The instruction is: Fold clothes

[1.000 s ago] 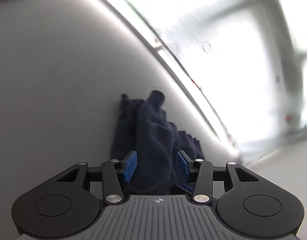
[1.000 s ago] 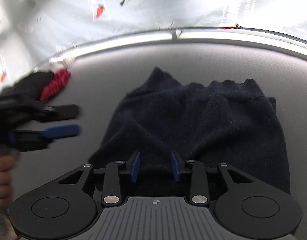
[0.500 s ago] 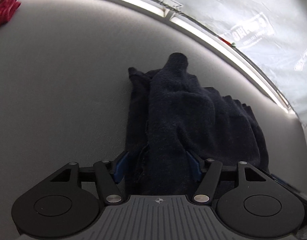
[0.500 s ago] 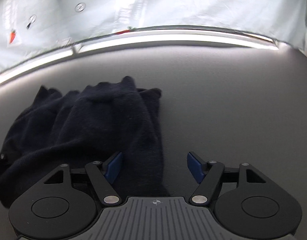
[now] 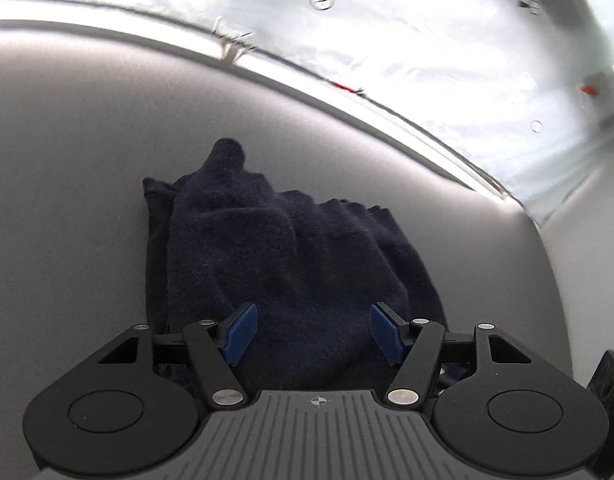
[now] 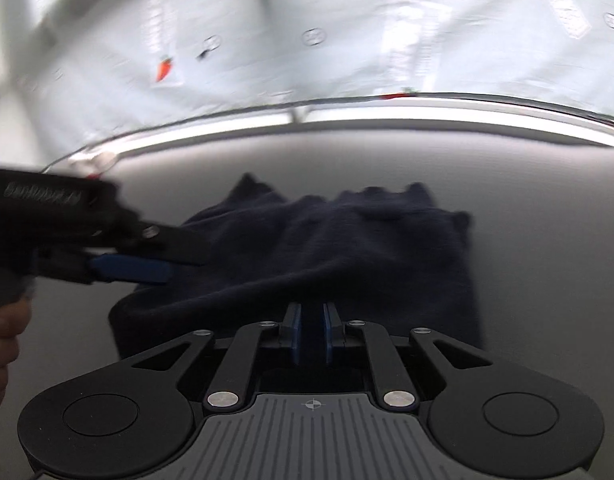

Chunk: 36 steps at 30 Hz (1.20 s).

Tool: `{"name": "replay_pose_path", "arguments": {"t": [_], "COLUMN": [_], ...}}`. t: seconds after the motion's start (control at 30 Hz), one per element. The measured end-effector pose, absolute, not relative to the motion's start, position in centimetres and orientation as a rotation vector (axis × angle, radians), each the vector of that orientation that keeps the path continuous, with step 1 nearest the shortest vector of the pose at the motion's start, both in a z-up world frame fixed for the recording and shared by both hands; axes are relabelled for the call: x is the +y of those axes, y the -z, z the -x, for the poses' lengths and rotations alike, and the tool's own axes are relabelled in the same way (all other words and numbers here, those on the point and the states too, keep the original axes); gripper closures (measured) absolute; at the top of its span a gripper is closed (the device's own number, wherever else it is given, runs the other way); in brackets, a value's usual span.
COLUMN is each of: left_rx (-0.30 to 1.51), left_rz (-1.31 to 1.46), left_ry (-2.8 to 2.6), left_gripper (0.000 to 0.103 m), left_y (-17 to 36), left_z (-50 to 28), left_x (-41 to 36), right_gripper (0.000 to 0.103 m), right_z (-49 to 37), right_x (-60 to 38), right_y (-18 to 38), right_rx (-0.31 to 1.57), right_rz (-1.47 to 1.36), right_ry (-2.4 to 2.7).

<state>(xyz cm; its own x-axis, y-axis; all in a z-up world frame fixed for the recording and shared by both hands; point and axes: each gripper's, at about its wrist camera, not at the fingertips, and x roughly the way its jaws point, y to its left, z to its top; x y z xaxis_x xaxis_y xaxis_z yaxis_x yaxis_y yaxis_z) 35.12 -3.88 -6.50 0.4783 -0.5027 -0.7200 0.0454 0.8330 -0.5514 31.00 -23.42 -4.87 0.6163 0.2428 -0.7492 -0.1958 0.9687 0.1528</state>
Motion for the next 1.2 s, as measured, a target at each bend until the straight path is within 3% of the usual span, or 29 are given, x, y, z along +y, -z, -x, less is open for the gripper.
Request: {"name": "replay_pose_path", "arguments": {"t": [0.07, 0.17, 0.3, 0.33, 0.43, 0.6, 0.67, 0.9, 1.2], "left_rx": [1.007, 1.0, 0.994, 0.991, 0.967, 0.95, 0.954, 1.003, 0.925], "left_rz": [0.562, 0.583, 0.504, 0.494, 0.448, 0.356, 0.35, 0.35, -0.001], "left_ry": [0.333, 0.287, 0.237, 0.235, 0.28, 0.443, 0.491, 0.406, 0.335], "left_gripper": [0.034, 0.033, 0.032, 0.032, 0.033, 0.034, 0.033, 0.035, 0.035], "left_y": [6.4, 6.4, 6.2, 6.5, 6.9, 7.2, 7.5, 9.1, 9.0], "left_z": [-35.0, -35.2, -36.4, -36.8, -38.4, -38.5, -38.0, -39.8, -42.1], "left_x": [-2.7, -1.4, -1.3, -1.4, -2.5, -6.8, -7.7, -7.9, -10.7], "right_gripper": [0.086, 0.097, 0.097, 0.096, 0.075, 0.073, 0.061, 0.057, 0.052], "right_z": [-33.3, -37.6, -40.3, -40.2, -38.6, -34.5, -33.4, -30.9, -31.2], "right_x": [-23.4, -24.4, -26.0, -26.7, -27.9, -27.8, -28.6, -31.9, -31.8], "right_y": [5.6, 7.2, 7.2, 6.8, 5.8, 5.3, 5.1, 6.3, 6.2], "right_rx": [0.896, 0.924, 0.894, 0.88, 0.844, 0.836, 0.843, 0.881, 0.887], "right_rz": [-0.072, -0.14, -0.184, -0.237, -0.317, -0.259, -0.272, -0.264, -0.295], "right_ry": [-0.28, -0.242, -0.139, -0.139, -0.177, -0.233, -0.216, -0.105, -0.107]}}
